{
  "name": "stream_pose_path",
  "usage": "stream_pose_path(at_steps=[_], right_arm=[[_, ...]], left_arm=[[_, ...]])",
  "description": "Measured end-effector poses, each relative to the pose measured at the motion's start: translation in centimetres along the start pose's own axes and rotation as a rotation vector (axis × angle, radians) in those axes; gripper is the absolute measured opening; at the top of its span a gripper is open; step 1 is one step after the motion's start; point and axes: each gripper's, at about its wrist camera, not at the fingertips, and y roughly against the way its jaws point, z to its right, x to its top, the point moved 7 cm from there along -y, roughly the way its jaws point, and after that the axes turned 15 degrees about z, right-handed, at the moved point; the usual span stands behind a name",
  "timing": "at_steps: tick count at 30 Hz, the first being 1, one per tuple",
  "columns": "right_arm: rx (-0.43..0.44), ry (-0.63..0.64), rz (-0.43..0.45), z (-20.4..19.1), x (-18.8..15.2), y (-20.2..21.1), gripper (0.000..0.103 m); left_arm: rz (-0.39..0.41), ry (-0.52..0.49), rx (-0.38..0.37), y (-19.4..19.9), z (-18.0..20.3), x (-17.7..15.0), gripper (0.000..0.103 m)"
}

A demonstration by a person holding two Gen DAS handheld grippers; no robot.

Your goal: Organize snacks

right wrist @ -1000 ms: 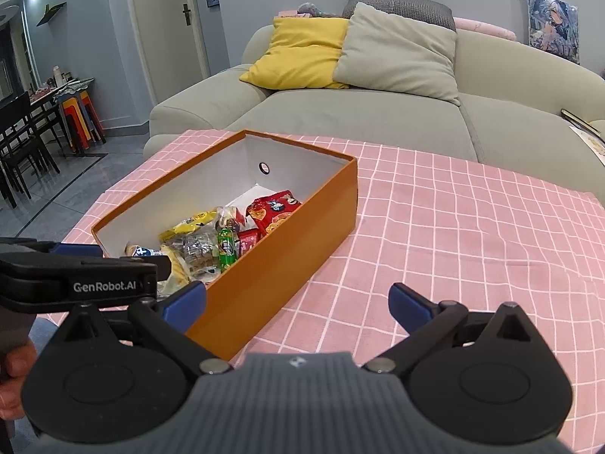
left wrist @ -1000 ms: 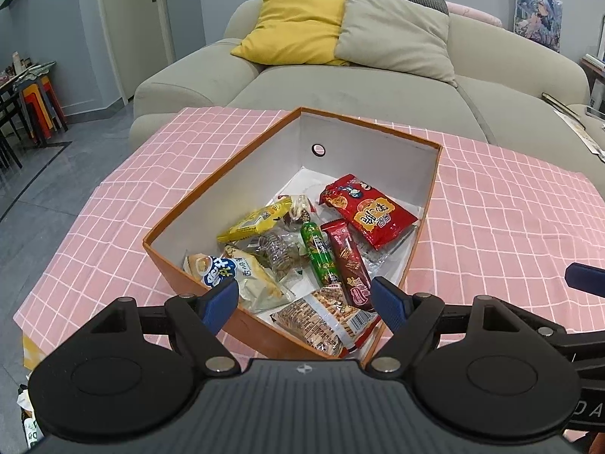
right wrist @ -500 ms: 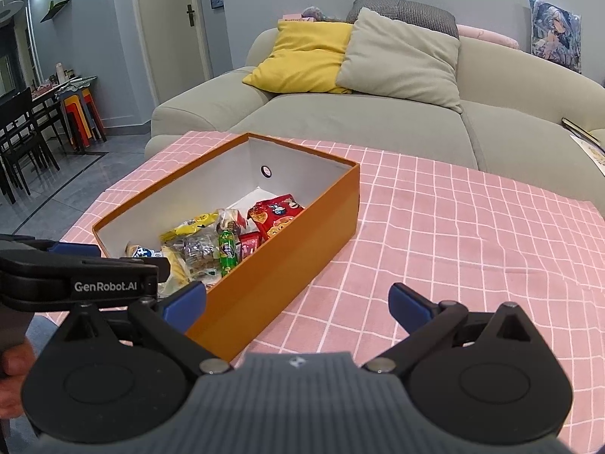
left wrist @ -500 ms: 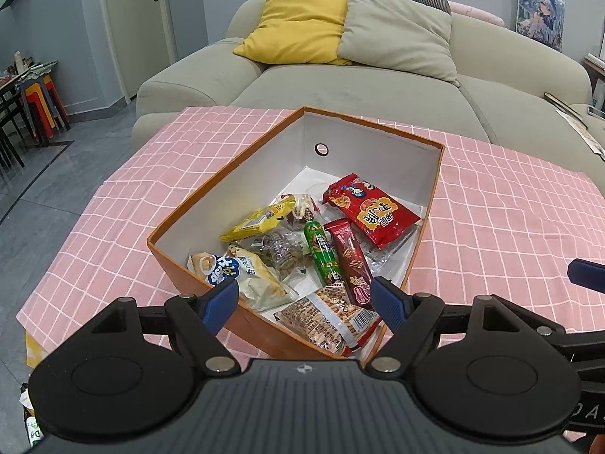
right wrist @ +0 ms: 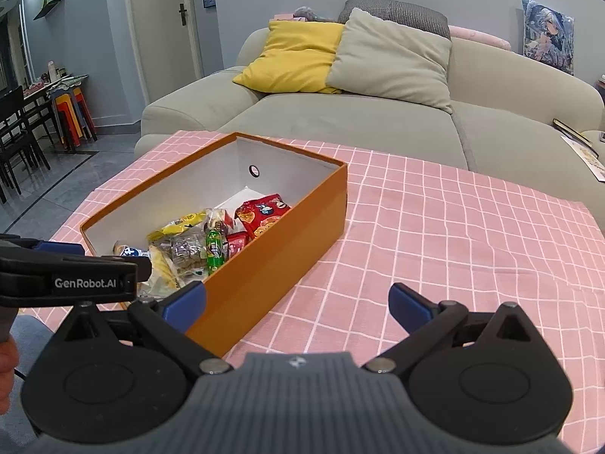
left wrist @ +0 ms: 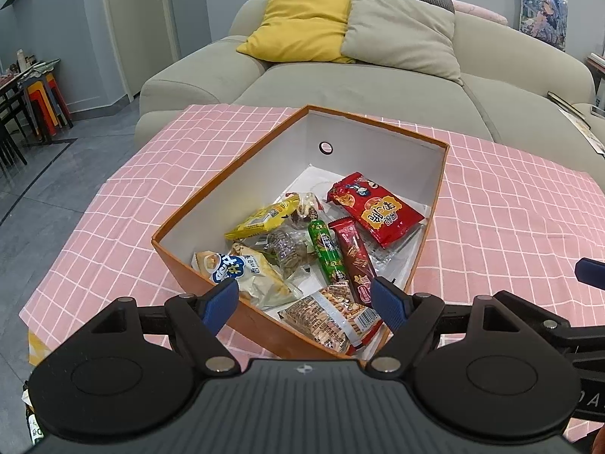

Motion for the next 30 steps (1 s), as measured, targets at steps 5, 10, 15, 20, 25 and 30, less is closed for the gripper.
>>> stream_pose_path(at_steps=[5, 10, 15, 20, 25, 30], right_arm=[[0.002, 0.007, 0.001, -0.15, 0.01, 0.04, 0.099], [-0.002, 0.004, -0.002, -0.07, -0.02, 0.02, 0.099], [-0.004, 0.001, -0.005, 0.13, -0.02, -0.03, 0.099], [-0.003, 0.001, -0.005, 0.14, -0.01, -0.04, 0.099], [-0.004, 0.002, -0.007, 0.18, -0.02, -0.08, 0.099], [-0.003, 0.003, -0.007, 0.18, -0.01, -0.04, 0.099]], left_arm=[[0.000, -0.001, 0.003, 0.03, -0.08, 0.02, 0.093], [0.001, -0.007, 0.007, 0.08, -0.09, 0.07, 0.093], [0.001, -0.008, 0.009, 0.07, -0.12, 0.13, 0.093], [0.002, -0.009, 0.009, 0.06, -0.14, 0.16, 0.093], [0.004, -0.010, 0.011, 0.15, -0.32, 0.27, 0.093], [0.002, -0.010, 0.013, 0.23, -0.34, 0.27, 0.093]])
